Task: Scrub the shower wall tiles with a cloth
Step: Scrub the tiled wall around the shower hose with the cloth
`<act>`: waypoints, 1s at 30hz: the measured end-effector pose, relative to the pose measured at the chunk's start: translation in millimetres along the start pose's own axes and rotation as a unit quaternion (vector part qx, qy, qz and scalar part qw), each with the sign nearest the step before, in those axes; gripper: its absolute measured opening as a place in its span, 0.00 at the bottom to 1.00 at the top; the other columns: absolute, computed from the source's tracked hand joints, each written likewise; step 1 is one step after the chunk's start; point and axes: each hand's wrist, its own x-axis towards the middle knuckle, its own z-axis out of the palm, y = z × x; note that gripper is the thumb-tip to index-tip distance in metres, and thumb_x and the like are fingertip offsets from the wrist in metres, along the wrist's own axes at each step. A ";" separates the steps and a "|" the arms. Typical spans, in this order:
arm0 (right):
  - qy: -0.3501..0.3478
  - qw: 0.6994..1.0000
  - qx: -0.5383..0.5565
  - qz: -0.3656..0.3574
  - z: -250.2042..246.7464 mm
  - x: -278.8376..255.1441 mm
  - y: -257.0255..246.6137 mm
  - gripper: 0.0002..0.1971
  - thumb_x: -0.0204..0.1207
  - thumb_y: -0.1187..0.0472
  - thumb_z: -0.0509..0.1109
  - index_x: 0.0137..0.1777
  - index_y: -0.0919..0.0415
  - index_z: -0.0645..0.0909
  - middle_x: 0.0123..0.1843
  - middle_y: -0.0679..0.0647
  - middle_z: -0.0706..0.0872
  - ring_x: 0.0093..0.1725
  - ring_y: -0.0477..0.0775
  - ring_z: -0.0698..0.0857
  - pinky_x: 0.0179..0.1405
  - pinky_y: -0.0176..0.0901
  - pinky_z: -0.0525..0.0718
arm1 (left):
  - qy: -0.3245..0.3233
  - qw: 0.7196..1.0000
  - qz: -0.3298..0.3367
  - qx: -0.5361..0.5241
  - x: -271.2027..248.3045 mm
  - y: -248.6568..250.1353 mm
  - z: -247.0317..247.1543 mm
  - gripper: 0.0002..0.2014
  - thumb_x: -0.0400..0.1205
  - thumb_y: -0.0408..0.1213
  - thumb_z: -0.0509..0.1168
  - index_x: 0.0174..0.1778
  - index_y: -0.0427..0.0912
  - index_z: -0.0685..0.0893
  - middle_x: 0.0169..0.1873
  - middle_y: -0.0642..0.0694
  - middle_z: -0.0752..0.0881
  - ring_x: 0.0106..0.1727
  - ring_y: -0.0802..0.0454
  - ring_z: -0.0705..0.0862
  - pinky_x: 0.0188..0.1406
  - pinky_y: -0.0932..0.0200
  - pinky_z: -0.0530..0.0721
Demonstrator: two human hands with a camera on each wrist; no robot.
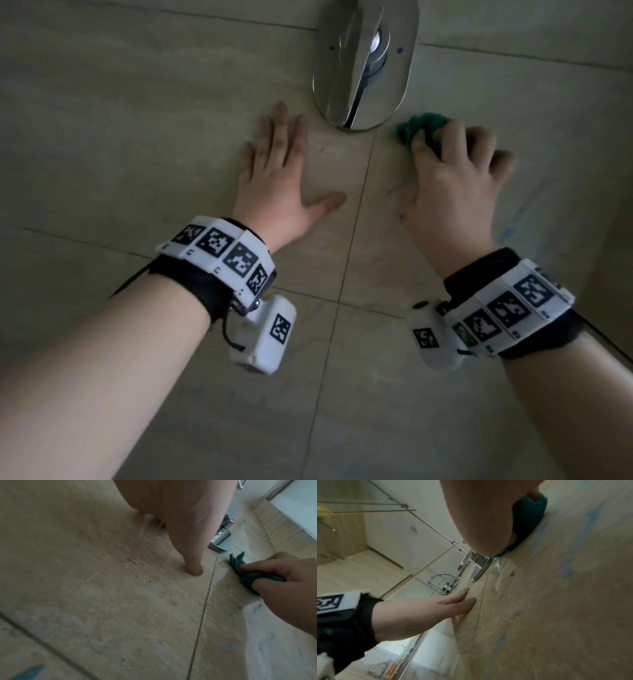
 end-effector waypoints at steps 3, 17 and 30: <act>-0.011 1.000 0.018 0.006 -2.5 -4.8 -3.6 0.20 0.64 0.74 0.66 0.58 0.69 0.82 0.56 0.66 0.78 0.57 0.60 0.63 0.54 0.58 0.61 | -0.007 1.000 0.004 0.015 0.2 -1.0 -0.3 0.52 0.77 0.68 0.57 0.84 0.41 0.36 0.83 0.39 0.32 0.84 0.42 0.36 0.81 0.43 0.38; -0.017 0.996 0.087 0.031 -20.3 -0.8 -2.9 0.25 0.70 0.77 0.56 0.68 0.70 0.78 0.64 0.66 0.78 0.59 0.68 0.68 0.54 0.60 0.68 | -0.047 0.997 -0.006 0.063 5.1 16.5 -3.2 0.58 0.74 0.68 0.63 0.83 0.43 0.32 0.79 0.26 0.30 0.81 0.27 0.34 0.77 0.28 0.43; -0.079 0.995 -0.037 -0.054 -20.5 -15.9 -12.2 0.26 0.65 0.70 0.48 0.57 0.69 0.82 0.53 0.61 0.80 0.53 0.63 0.67 0.48 0.58 0.71 | -0.036 0.996 -0.004 0.076 4.3 15.9 0.4 0.58 0.73 0.69 0.63 0.83 0.44 0.32 0.80 0.27 0.32 0.81 0.27 0.36 0.77 0.27 0.47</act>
